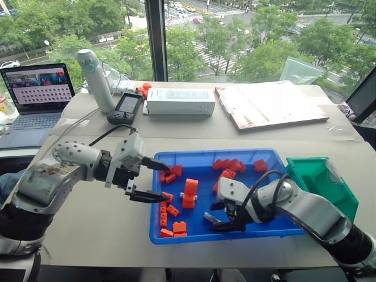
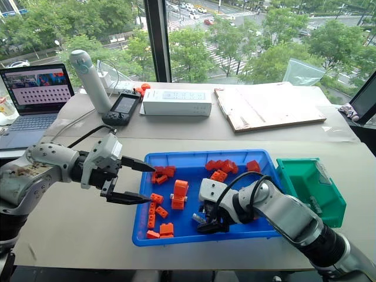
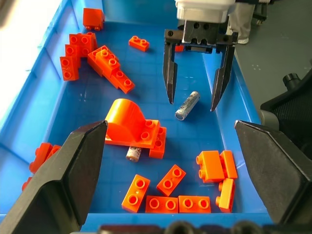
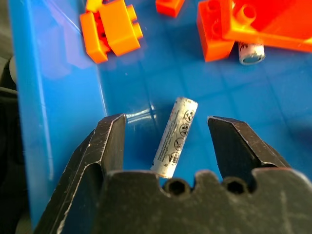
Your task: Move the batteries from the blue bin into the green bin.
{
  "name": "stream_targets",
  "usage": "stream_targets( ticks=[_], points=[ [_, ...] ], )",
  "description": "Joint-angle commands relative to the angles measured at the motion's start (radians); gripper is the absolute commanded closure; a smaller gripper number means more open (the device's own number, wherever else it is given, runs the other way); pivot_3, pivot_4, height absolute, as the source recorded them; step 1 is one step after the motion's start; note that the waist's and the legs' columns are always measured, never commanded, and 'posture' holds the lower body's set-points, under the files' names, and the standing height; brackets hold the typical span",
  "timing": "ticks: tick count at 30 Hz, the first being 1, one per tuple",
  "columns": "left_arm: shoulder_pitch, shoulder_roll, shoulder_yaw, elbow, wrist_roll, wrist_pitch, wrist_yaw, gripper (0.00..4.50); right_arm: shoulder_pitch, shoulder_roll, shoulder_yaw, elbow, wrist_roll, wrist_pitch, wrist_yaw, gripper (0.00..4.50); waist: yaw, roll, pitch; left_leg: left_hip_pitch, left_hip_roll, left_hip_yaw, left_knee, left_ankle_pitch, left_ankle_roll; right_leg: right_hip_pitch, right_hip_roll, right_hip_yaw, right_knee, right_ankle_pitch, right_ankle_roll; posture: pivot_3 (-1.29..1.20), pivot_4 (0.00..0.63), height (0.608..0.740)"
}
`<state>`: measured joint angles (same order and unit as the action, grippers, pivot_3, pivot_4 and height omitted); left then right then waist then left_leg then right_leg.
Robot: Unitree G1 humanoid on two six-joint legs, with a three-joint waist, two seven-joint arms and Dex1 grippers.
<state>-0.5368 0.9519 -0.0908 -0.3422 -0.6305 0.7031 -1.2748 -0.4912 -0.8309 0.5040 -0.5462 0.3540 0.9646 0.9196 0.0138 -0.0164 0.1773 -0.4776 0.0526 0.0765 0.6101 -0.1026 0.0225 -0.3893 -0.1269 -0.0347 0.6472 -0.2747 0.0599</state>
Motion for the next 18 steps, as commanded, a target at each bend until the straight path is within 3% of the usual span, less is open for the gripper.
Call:
stream_targets(
  ticks=[1, 9, 15, 18],
  points=[
    [0.001, 0.021, 0.043, -0.037, -0.018, 0.014, 0.003, 0.00, -0.017, 0.000, 0.051, 0.060, -0.075, -0.072, 0.015, 1.85, -0.001, 0.000, 0.000, 0.000, 0.000, 0.000, 0.000, 0.000, 0.000, 0.000, 0.000, 0.000, 0.000, 0.000, 0.000, 0.00, 0.150, 0.740],
    [0.007, 0.024, 0.052, -0.046, -0.019, -0.002, -0.018, 0.00, -0.064, -0.010, 0.019, 0.150, -0.117, -0.149, 0.087, 4.25, 0.001, -0.002, -0.001, 0.001, 0.000, 0.000, 0.001, 0.000, 0.000, 0.001, 0.000, -0.001, 0.000, 0.000, 0.000, 0.00, 0.150, 0.740],
    [0.011, 0.010, 0.066, -0.055, -0.037, -0.011, -0.038, 0.00, -0.074, -0.058, -0.238, 0.108, 0.087, -0.075, 0.190, 4.25, 0.001, -0.002, -0.001, 0.000, 0.000, 0.000, 0.000, 0.000, 0.000, 0.001, 0.000, 0.000, 0.000, 0.000, 0.000, 0.00, 0.150, 0.740],
    [-0.009, -0.021, 0.071, -0.045, -0.057, -0.012, -0.030, 0.00, -0.100, -0.203, -0.401, 0.244, 0.082, -0.111, 0.234, 4.25, 0.006, -0.002, -0.001, 0.000, 0.000, 0.000, 0.000, 0.000, 0.000, 0.001, 0.000, -0.001, 0.000, 0.000, 0.000, 0.00, 0.150, 0.740]
  ],
)
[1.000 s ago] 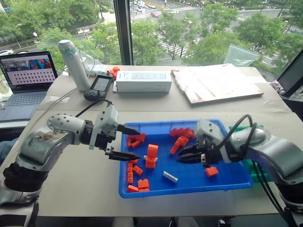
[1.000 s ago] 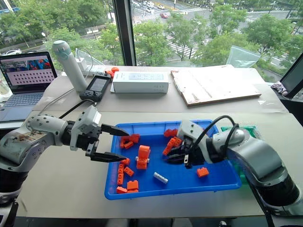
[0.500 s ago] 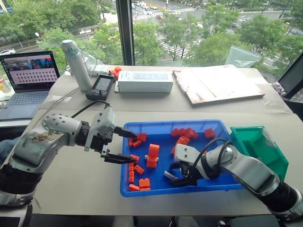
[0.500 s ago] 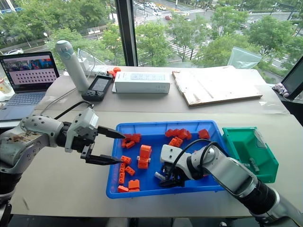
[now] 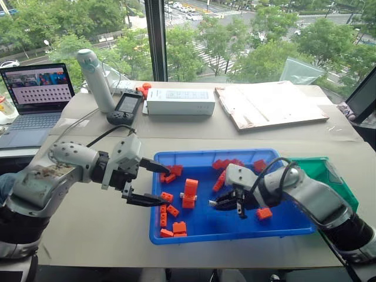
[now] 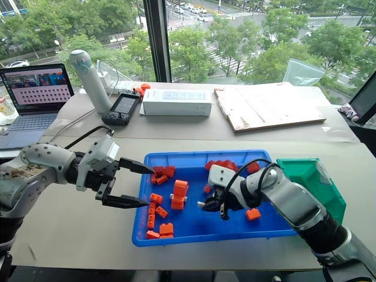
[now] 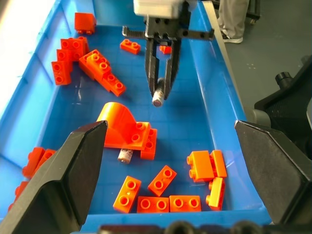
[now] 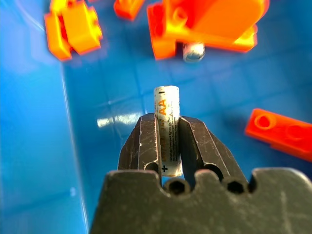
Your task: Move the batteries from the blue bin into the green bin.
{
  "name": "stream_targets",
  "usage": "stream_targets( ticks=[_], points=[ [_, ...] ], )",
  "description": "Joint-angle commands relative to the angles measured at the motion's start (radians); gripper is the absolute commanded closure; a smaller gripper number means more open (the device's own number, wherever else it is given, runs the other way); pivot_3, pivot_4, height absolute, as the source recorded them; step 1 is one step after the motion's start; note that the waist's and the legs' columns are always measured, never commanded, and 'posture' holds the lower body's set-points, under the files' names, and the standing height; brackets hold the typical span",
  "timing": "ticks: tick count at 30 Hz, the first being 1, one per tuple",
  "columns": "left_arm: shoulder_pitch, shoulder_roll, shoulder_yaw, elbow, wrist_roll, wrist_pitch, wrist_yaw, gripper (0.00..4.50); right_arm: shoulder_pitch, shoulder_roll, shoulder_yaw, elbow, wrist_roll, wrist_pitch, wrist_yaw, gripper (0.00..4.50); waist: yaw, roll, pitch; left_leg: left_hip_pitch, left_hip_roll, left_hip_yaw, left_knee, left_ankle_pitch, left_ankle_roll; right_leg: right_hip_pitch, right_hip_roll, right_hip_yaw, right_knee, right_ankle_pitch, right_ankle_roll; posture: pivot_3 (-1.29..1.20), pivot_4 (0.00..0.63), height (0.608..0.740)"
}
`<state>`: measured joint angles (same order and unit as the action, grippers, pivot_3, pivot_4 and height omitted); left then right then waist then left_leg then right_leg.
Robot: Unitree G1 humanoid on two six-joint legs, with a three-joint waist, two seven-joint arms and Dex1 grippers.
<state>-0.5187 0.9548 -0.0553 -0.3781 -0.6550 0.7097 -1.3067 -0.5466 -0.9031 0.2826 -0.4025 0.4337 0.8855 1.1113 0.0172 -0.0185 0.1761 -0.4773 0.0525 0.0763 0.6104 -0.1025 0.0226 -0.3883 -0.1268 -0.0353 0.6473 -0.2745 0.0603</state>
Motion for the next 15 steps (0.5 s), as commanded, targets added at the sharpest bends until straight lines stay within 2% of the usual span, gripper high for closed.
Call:
stream_targets(
  ticks=[1, 6, 15],
  points=[
    [-0.035, -0.034, 0.035, -0.007, -0.039, -0.017, 0.007, 0.00, -0.051, -0.179, -0.207, 0.158, -0.026, -0.063, 0.046, 4.25, 0.006, 0.000, 0.000, 0.000, 0.000, 0.000, 0.000, 0.000, 0.000, 0.000, 0.000, 0.000, 0.000, 0.000, 0.000, 0.00, 0.150, 0.740],
    [-0.078, -0.114, 0.070, 0.009, -0.122, 0.011, 0.041, 0.00, -0.005, -0.364, -0.260, 0.379, -0.127, -0.190, 0.083, 4.25, 0.012, 0.000, 0.000, 0.000, 0.000, 0.001, 0.000, -0.001, 0.000, 0.000, -0.001, 0.000, -0.002, -0.002, -0.005, 0.00, 0.150, 0.740],
    [-0.089, -0.146, 0.083, 0.008, -0.143, 0.031, 0.090, 0.00, 0.114, -0.422, -0.262, 0.540, -0.251, -0.282, 0.047, 4.25, -0.008, 0.000, 0.000, 0.000, -0.001, 0.005, -0.002, 0.004, 0.008, 0.001, -0.001, 0.005, 0.001, 0.000, 0.000, 0.00, 0.150, 0.740]
  ],
)
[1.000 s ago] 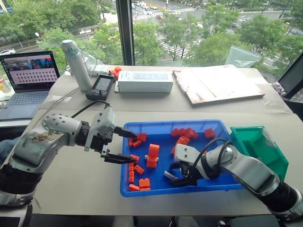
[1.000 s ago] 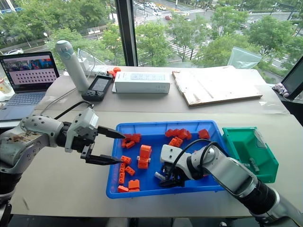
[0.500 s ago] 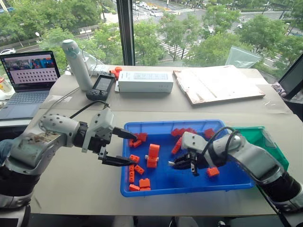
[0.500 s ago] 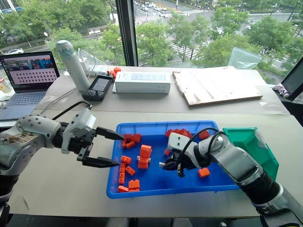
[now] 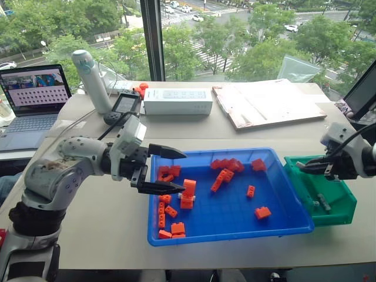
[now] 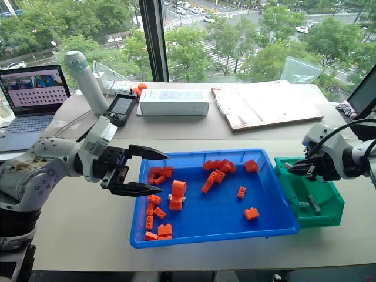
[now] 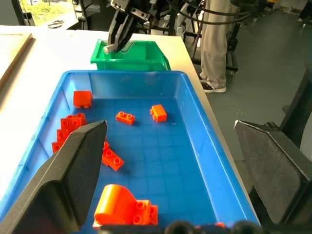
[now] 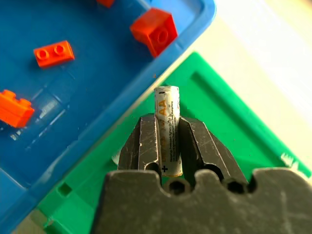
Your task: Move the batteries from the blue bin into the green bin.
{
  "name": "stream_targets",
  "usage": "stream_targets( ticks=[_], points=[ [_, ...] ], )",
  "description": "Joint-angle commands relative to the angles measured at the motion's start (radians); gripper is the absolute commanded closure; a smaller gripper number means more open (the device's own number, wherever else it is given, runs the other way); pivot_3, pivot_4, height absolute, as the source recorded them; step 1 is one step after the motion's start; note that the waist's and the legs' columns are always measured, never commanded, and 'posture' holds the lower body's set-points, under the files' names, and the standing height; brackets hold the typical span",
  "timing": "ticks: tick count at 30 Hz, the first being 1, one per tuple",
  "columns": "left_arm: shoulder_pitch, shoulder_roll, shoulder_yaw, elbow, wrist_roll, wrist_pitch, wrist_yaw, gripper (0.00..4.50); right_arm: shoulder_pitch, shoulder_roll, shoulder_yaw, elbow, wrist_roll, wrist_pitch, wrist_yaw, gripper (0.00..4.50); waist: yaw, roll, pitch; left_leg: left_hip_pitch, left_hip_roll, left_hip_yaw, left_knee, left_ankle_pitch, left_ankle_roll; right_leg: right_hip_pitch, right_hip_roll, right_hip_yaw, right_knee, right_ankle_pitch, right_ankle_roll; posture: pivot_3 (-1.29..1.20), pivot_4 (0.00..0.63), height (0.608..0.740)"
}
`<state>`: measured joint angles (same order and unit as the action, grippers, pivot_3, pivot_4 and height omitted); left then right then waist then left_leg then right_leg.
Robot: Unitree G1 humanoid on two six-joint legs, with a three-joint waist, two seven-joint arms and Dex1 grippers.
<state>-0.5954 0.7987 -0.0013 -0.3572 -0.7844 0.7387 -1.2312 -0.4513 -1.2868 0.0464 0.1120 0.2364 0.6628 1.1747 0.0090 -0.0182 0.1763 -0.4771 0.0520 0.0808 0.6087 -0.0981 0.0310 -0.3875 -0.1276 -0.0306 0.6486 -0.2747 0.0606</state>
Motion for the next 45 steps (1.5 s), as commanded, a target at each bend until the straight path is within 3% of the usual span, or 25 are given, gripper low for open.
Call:
stream_targets(
  ticks=[1, 4, 10, 15, 20, 32, 38, 39, 45],
  points=[
    [-0.010, 0.012, 0.029, -0.013, -0.010, 0.003, 0.019, 0.00, 0.023, -0.040, -0.028, 0.023, -0.061, -0.064, -0.015, 3.24, 0.001, 0.000, 0.000, 0.000, 0.000, 0.001, 0.000, 0.000, 0.000, 0.000, 0.000, 0.000, 0.000, 0.000, 0.000, 0.00, 0.150, 0.740],
    [-0.004, 0.017, 0.028, -0.017, -0.008, 0.004, 0.026, 0.00, 0.011, -0.032, -0.044, 0.006, -0.056, -0.060, -0.007, 2.28, 0.000, 0.000, 0.000, 0.000, 0.000, 0.002, 0.001, 0.000, 0.000, 0.000, 0.000, 0.002, 0.000, 0.000, 0.001, 0.00, 0.150, 0.740],
    [0.046, 0.096, -0.012, -0.040, 0.071, -0.011, 0.013, 0.00, -0.213, 0.098, -0.023, -0.127, 0.000, -0.039, -0.013, 0.24, -0.016, 0.001, 0.000, 0.000, 0.000, 0.003, 0.001, -0.003, -0.005, -0.001, 0.000, 0.005, 0.000, 0.002, 0.002, 0.00, 0.150, 0.740],
    [0.110, 0.181, -0.056, -0.056, 0.174, -0.050, -0.002, 0.00, -0.282, 0.294, 0.068, -0.332, 0.132, 0.097, 0.015, 0.24, -0.020, 0.000, 0.000, 0.000, 0.001, 0.002, -0.001, -0.004, -0.007, -0.001, 0.001, 0.004, -0.001, 0.001, 0.001, 0.00, 0.150, 0.740],
    [0.167, 0.223, -0.027, -0.084, 0.174, -0.042, -0.002, 0.00, -0.261, 0.549, 0.228, -0.361, 0.116, 0.098, -0.069, 0.24, -0.010, 0.000, 0.001, -0.001, 0.000, 0.002, -0.001, -0.004, -0.004, -0.002, 0.001, 0.003, -0.001, 0.001, 0.001, 0.00, 0.150, 0.740],
    [0.242, 0.276, 0.045, -0.140, 0.157, -0.016, 0.024, 0.00, -0.281, 0.746, 0.302, -0.230, 0.092, 0.105, -0.121, 0.24, 0.001, -0.001, 0.001, -0.001, 0.001, 0.003, 0.001, -0.005, -0.008, -0.006, 0.001, 0.001, -0.001, 0.003, 0.001, 0.00, 0.150, 0.740],
    [0.263, 0.282, 0.065, -0.168, 0.132, 0.002, 0.038, 0.00, -0.266, 0.803, 0.305, -0.194, 0.100, 0.142, -0.143, 1.87, 0.002, -0.001, 0.001, -0.001, 0.001, 0.003, 0.001, -0.005, -0.008, -0.005, 0.001, 0.001, -0.001, 0.003, 0.001, 0.00, 0.150, 0.740],
    [0.261, 0.284, 0.067, -0.167, 0.132, 0.003, 0.039, 0.00, -0.265, 0.804, 0.305, -0.195, 0.099, 0.147, -0.147, 2.38, 0.002, -0.001, 0.001, -0.001, 0.001, 0.003, 0.001, -0.005, -0.008, -0.005, 0.001, 0.001, -0.001, 0.003, 0.001, 0.00, 0.150, 0.740],
    [0.236, 0.280, 0.055, -0.156, 0.124, 0.004, 0.038, 0.00, -0.287, 0.771, 0.260, -0.174, 0.080, 0.136, -0.176, 4.38, 0.002, -0.001, 0.000, 0.000, 0.002, 0.003, 0.001, -0.005, -0.008, -0.005, 0.001, 0.000, -0.001, 0.003, 0.001, 0.00, 0.150, 0.740]
  ],
)
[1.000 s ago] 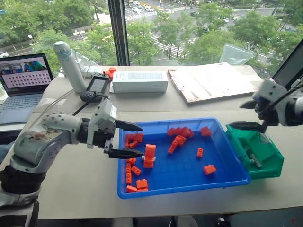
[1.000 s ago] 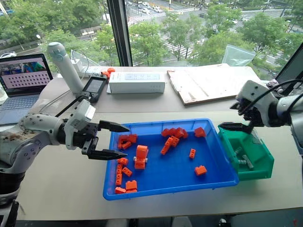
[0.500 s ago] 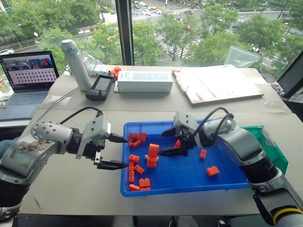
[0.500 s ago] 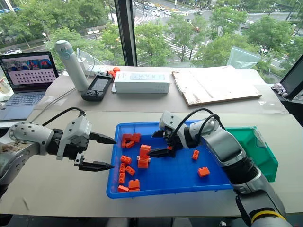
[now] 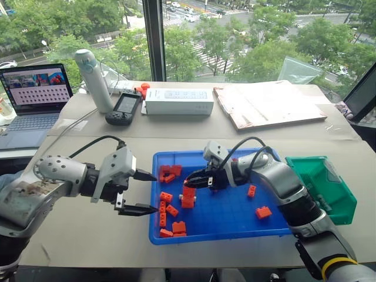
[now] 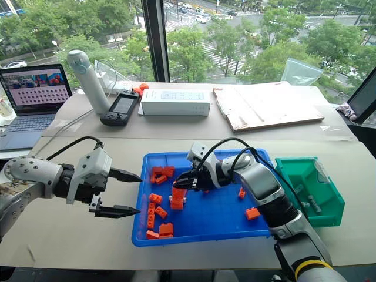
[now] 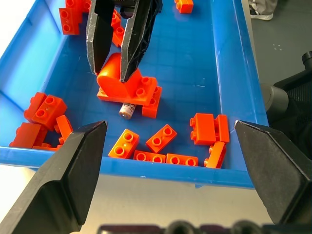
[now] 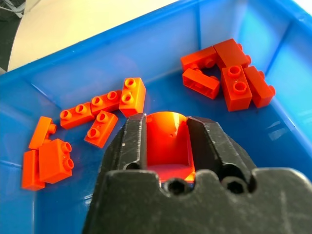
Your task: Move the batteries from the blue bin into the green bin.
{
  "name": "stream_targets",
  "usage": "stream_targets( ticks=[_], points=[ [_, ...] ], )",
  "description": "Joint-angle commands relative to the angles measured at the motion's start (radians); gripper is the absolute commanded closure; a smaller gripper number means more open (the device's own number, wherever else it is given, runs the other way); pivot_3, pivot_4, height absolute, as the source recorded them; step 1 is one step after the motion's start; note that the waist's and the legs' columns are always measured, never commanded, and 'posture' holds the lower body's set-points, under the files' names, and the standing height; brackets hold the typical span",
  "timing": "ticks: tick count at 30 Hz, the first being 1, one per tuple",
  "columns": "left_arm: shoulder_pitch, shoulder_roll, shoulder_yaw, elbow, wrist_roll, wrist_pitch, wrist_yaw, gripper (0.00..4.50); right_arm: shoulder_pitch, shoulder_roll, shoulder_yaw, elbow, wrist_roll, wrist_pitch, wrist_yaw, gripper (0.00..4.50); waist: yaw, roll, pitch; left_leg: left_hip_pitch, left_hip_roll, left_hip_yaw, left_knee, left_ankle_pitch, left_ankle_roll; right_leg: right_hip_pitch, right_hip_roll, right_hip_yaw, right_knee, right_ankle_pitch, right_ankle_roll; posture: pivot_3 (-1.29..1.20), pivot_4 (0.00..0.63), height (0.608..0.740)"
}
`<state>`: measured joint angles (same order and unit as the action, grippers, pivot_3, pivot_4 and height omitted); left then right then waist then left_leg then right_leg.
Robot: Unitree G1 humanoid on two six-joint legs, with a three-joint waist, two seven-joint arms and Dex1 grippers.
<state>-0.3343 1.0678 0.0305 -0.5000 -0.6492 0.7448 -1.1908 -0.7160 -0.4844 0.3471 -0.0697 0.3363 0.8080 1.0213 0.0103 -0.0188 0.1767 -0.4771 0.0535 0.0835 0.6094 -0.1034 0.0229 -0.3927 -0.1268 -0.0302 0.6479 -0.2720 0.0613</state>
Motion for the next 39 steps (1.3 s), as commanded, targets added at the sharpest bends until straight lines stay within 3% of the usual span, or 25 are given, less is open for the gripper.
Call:
stream_targets(
  ticks=[1, 10, 12, 15, 22, 35, 39],
  points=[
    [-0.032, 0.009, 0.018, -0.009, -0.010, -0.003, -0.004, 0.00, -0.028, -0.043, -0.049, 0.017, -0.033, -0.022, -0.031, 4.49, 0.001, 0.000, 0.000, 0.000, 0.000, 0.000, 0.000, 0.000, 0.000, 0.000, 0.000, 0.000, 0.000, 0.000, 0.000, 0.00, 0.150, 0.740],
    [-0.076, 0.003, -0.020, 0.034, 0.011, -0.027, -0.032, 0.00, -0.031, -0.110, -0.049, 0.068, -0.148, -0.110, -0.092, 4.49, -0.001, 0.000, 0.000, 0.000, 0.000, 0.001, -0.002, 0.000, 0.000, -0.001, 0.000, 0.001, 0.000, 0.000, 0.000, 0.00, 0.150, 0.740],
    [-0.076, 0.002, -0.022, 0.038, 0.013, -0.030, -0.036, 0.00, -0.030, -0.097, -0.075, 0.048, -0.113, -0.087, -0.082, 4.49, -0.001, 0.000, 0.000, 0.000, 0.000, 0.001, -0.002, 0.000, 0.000, 0.000, 0.000, 0.001, 0.000, 0.000, 0.000, 0.00, 0.150, 0.740],
    [-0.071, 0.000, -0.024, 0.035, 0.017, -0.032, -0.039, 0.00, -0.012, -0.062, -0.111, -0.029, 0.002, 0.000, -0.033, 3.76, -0.002, 0.000, 0.000, -0.001, 0.000, 0.001, -0.002, 0.000, 0.000, 0.002, 0.000, 0.001, 0.000, 0.000, 0.000, 0.00, 0.150, 0.740],
    [-0.064, -0.003, -0.019, 0.026, 0.018, -0.033, -0.036, 0.00, -0.003, 0.011, -0.098, -0.051, 0.035, 0.061, -0.075, 1.37, -0.001, 0.000, 0.000, 0.000, 0.000, 0.000, -0.001, 0.000, 0.000, -0.001, 0.000, 0.000, 0.000, 0.000, 0.000, 0.00, 0.150, 0.740],
    [-0.036, -0.001, 0.002, -0.001, 0.006, -0.022, -0.013, 0.00, 0.028, 0.012, 0.001, -0.047, 0.054, 0.159, -0.054, 1.37, -0.001, 0.000, 0.000, 0.000, 0.000, 0.001, -0.002, 0.000, 0.000, -0.001, 0.000, 0.001, 0.000, 0.000, 0.000, 0.00, 0.150, 0.740],
    [-0.027, -0.003, 0.008, -0.009, 0.001, -0.020, 0.001, 0.00, 0.024, 0.016, 0.004, -0.004, 0.031, 0.145, -0.071, 2.41, -0.001, 0.000, 0.000, 0.000, 0.000, 0.001, -0.001, 0.000, 0.000, -0.001, 0.000, 0.001, 0.000, 0.000, 0.000, 0.00, 0.150, 0.740]
  ],
)
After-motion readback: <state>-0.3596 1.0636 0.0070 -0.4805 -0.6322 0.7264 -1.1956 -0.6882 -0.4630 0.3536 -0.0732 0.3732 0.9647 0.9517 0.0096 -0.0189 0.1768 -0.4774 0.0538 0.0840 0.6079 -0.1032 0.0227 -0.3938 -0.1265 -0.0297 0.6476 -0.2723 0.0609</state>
